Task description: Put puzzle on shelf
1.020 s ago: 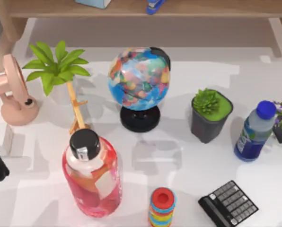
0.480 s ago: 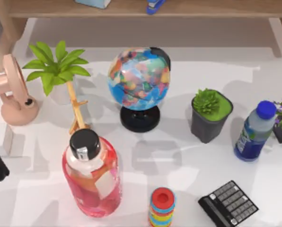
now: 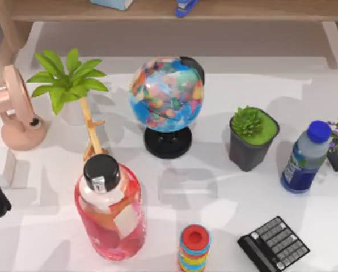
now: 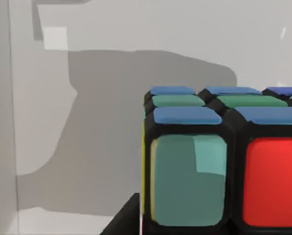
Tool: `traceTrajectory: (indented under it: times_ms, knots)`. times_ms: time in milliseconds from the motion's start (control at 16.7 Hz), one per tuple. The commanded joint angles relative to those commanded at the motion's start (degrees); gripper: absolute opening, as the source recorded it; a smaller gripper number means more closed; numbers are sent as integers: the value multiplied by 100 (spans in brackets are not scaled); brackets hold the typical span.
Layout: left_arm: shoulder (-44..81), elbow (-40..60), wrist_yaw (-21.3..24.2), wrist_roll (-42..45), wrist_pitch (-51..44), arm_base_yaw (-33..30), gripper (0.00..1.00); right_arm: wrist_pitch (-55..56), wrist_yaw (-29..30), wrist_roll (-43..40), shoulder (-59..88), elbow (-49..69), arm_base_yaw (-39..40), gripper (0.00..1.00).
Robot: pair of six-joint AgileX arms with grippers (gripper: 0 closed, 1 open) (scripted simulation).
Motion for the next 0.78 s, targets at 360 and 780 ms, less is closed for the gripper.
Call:
traceTrajectory:
  times_ms: [360,780]
  knots:
    - [0,0,0,0,0,0,100,332,237,72,-1238,-1009,254,0]
    - [0,0,0,0,0,0,100,1712,607,332,-3138,-3179,1337,0]
